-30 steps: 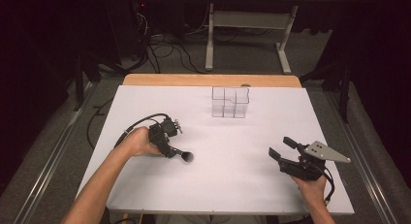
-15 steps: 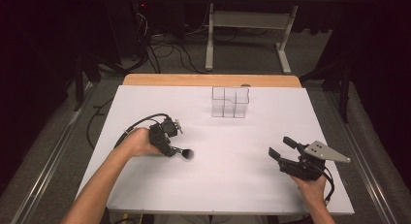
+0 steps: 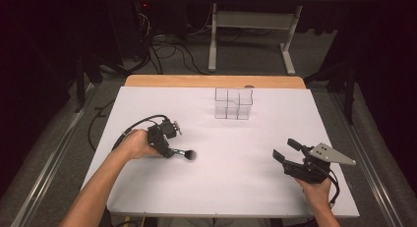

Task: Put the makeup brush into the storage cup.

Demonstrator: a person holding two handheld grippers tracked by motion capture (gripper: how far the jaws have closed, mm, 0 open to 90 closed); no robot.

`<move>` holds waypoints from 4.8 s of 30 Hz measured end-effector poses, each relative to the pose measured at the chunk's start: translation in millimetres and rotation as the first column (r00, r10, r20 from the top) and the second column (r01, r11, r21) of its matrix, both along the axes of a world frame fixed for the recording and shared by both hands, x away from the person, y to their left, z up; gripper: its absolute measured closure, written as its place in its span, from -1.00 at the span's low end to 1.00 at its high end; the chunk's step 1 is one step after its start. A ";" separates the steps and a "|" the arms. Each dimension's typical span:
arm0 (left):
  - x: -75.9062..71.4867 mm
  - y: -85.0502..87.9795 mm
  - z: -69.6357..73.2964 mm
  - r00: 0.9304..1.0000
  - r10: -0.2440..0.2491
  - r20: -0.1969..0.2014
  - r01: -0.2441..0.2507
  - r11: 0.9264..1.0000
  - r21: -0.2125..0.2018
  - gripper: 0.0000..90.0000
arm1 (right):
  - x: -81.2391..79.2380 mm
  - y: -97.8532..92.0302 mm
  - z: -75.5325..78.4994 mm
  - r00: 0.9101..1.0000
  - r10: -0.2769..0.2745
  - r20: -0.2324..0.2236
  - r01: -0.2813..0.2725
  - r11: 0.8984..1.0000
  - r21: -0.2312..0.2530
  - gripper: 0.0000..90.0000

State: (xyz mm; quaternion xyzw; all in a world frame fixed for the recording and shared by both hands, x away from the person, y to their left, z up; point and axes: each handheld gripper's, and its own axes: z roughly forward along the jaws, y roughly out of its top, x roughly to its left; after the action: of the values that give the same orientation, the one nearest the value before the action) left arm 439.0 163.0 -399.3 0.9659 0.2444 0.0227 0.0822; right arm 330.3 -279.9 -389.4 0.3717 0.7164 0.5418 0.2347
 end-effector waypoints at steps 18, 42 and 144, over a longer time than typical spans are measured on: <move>-0.4 -3.0 1.2 1.000 -0.019 -0.013 0.019 1.000 -0.011 0.64 | -0.6 -0.5 0.6 1.000 0.003 0.001 -0.003 1.000 -0.003 -0.33; -0.9 -7.4 10.5 1.000 0.024 0.001 -0.024 0.998 -0.064 0.65 | 0.1 -0.7 0.4 1.000 -0.003 -0.007 0.003 1.000 0.002 -0.33; -74.4 -19.5 30.8 0.964 0.231 0.129 -0.090 0.745 -0.660 0.66 | 5.7 21.5 8.0 0.998 0.005 -0.069 -0.003 0.999 0.033 -0.34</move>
State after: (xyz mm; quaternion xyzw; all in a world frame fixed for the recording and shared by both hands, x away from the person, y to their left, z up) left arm 364.5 143.5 -368.5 0.8451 0.3100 0.0418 0.4336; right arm 336.0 -258.4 -381.4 0.3925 0.7157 0.5410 0.2027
